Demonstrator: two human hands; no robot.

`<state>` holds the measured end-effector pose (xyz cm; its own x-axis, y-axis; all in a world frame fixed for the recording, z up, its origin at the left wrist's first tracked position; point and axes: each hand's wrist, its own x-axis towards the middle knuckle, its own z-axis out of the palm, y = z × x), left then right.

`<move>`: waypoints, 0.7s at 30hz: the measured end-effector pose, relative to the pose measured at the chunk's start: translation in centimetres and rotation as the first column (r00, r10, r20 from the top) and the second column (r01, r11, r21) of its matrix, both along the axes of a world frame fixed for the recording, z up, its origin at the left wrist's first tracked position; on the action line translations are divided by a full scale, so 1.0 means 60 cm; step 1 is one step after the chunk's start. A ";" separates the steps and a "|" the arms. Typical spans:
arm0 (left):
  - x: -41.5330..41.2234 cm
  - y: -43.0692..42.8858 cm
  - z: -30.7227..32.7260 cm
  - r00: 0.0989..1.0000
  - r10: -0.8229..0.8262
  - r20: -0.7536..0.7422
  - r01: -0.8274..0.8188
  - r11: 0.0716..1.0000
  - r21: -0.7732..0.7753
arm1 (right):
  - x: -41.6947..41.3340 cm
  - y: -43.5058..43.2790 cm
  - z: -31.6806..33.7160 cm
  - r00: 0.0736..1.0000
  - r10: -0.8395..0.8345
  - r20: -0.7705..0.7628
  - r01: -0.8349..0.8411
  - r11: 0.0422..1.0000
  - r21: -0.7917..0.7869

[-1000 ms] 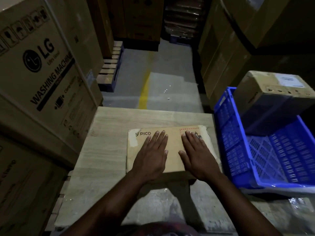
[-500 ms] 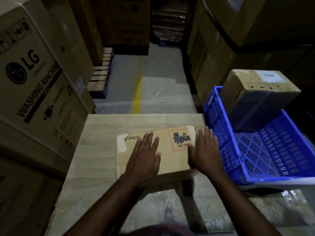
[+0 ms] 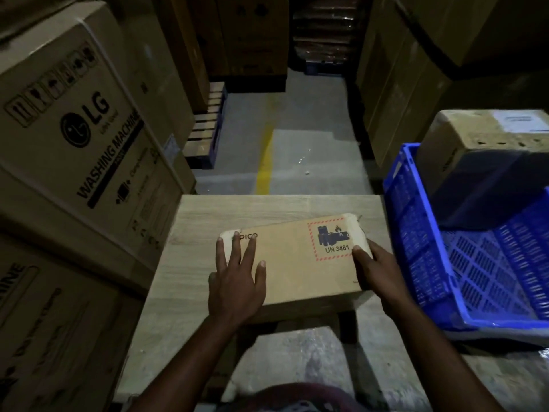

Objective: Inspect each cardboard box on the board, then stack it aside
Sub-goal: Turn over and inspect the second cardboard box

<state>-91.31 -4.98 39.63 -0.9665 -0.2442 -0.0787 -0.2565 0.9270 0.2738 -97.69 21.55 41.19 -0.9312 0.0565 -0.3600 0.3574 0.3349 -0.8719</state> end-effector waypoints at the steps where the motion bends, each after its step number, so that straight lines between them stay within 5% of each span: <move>1: 0.000 -0.003 0.001 1.000 0.002 -0.009 -0.002 1.000 0.015 | 0.001 -0.005 0.009 1.000 0.013 -0.023 -0.014 1.000 -0.019; 8: -0.002 -0.035 -0.017 0.990 0.037 -0.139 -0.001 0.968 0.250 | 0.009 -0.040 0.113 0.957 0.172 -0.231 -0.145 0.981 0.130; 13: -0.007 -0.010 -0.024 0.991 0.135 -0.025 -0.113 0.903 0.415 | 0.037 -0.078 0.177 0.892 0.300 -0.339 -0.173 0.918 0.357; 17: -0.023 0.019 0.064 0.987 0.121 -0.104 -0.025 0.756 0.654 | 0.072 -0.126 0.179 0.818 0.415 -0.398 -0.269 0.888 0.373; 21: -0.034 -0.004 0.145 0.975 0.157 -0.156 0.050 0.528 0.847 | 0.068 -0.141 0.137 0.877 0.280 -0.389 -0.212 0.955 0.208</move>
